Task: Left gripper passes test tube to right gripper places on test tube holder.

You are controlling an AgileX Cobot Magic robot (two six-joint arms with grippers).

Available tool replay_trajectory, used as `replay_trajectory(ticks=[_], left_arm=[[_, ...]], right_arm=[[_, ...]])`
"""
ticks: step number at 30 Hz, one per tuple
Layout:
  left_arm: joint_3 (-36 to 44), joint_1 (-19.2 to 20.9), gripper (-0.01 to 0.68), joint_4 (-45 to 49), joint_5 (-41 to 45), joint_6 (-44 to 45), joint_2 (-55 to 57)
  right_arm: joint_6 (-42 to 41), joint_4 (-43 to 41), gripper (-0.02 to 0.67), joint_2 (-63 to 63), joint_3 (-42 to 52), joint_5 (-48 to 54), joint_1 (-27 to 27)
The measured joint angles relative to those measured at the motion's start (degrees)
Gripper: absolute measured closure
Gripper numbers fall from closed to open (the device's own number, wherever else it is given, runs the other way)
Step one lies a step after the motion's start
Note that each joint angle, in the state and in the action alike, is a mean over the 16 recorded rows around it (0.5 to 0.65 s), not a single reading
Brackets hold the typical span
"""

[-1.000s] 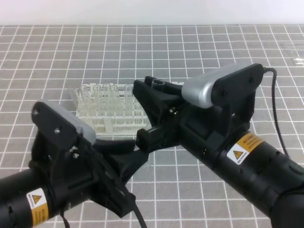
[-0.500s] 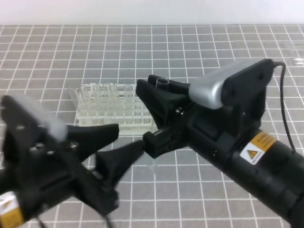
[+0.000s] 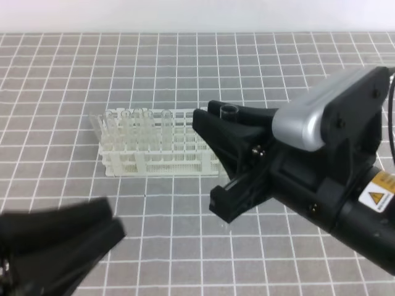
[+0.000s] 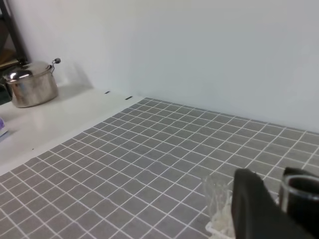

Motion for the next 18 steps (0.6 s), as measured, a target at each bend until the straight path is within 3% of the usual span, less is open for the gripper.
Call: replay_trajectory(ticks=[9,18], left_arm=[[11.3,0.0,0.659,0.3,1.2,0.1,-8.3],[21.8,0.0,0.660,0.2,6.0,-5.6,-10.6]], right_arm=[[-4.2,2.2,0.640,-2.2,0.3,2.3,0.0],[-5.7,2.8,0.640,-2.5,0.4,2.8,0.0]])
